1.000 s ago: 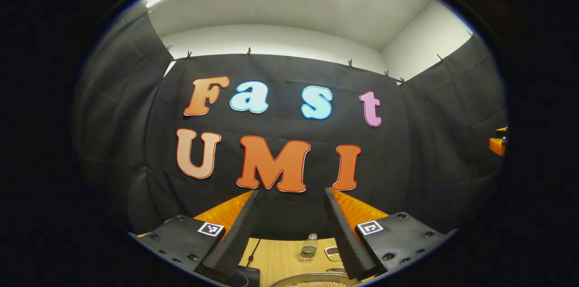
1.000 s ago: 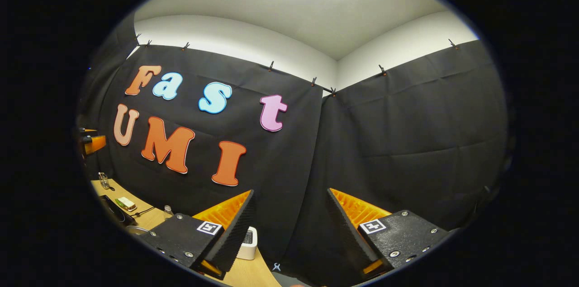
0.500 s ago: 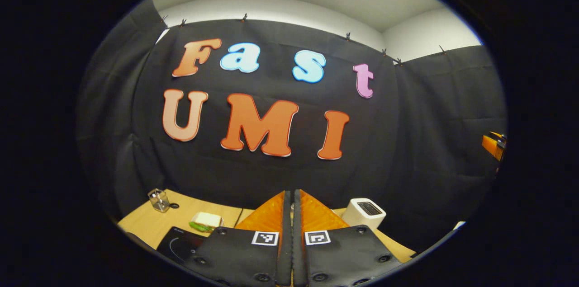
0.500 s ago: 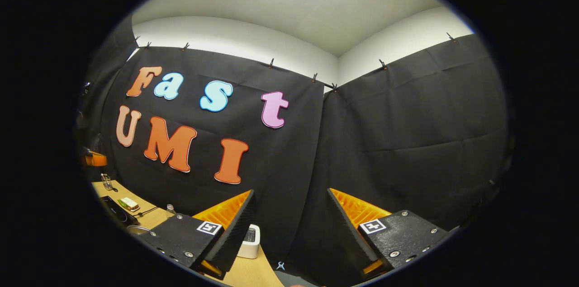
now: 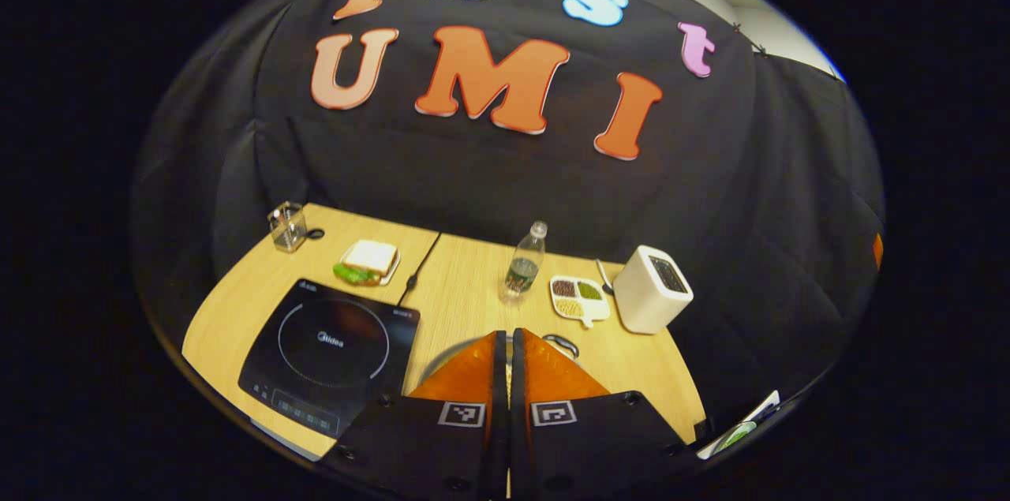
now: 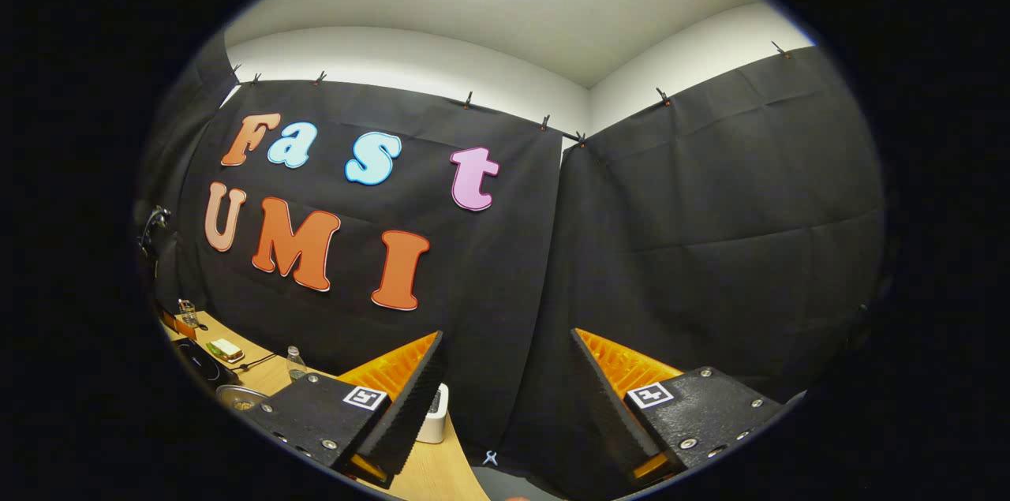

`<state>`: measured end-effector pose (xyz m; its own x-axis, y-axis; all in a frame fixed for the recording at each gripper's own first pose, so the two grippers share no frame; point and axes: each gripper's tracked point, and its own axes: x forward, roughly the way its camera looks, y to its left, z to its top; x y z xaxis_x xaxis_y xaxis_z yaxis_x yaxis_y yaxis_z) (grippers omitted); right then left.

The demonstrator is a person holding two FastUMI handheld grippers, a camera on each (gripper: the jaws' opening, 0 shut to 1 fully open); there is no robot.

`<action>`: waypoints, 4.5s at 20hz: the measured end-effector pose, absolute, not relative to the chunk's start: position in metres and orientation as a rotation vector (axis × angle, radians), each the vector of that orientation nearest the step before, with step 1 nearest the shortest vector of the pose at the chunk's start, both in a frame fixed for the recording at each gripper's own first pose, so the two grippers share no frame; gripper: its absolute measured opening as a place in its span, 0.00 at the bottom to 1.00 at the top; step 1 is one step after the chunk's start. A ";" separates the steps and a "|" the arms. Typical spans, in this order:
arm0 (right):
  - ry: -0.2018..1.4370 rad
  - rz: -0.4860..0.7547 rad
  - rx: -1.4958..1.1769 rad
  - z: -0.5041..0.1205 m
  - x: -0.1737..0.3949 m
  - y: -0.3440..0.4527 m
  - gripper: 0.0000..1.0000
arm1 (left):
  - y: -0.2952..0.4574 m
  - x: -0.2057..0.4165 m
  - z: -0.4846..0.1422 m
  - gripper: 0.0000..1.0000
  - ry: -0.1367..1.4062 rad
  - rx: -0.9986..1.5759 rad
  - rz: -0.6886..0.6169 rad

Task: First push the handle of the pot to place it horizontally, then grasp the pot with both hands and set it on the induction cooktop.

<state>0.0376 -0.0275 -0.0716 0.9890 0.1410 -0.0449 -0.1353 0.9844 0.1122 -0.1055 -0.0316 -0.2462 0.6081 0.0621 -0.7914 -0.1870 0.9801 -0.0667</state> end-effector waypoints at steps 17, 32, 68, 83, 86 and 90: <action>0.155 0.227 0.208 -0.146 0.047 -0.033 0.95 | -0.047 -0.289 -0.355 0.07 1.495 -0.529 0.531; 0.210 0.095 0.164 -0.145 0.029 -0.035 0.95 | -0.042 -0.325 -0.416 0.08 1.762 -0.543 0.553; 0.344 0.103 0.126 -0.140 0.014 0.060 0.95 | 0.039 -0.190 -0.377 0.08 1.551 0.073 0.282; 0.467 0.217 0.141 -0.170 0.004 0.141 0.95 | 0.043 -0.122 -0.388 0.08 1.415 0.168 0.082; 0.487 0.220 0.137 -0.175 0.002 0.150 0.98 | 0.044 -0.112 -0.391 0.08 1.404 0.171 0.054; 0.518 0.238 0.133 -0.183 -0.002 0.161 0.95 | 0.045 -0.103 -0.395 0.08 1.384 0.154 0.012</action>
<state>-0.0016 0.1612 -0.1827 0.8422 0.2579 -0.4735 -0.1911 0.9639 0.1853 -0.1028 0.0453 -0.3952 0.1873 0.0985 -0.9773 0.0822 0.9899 0.1156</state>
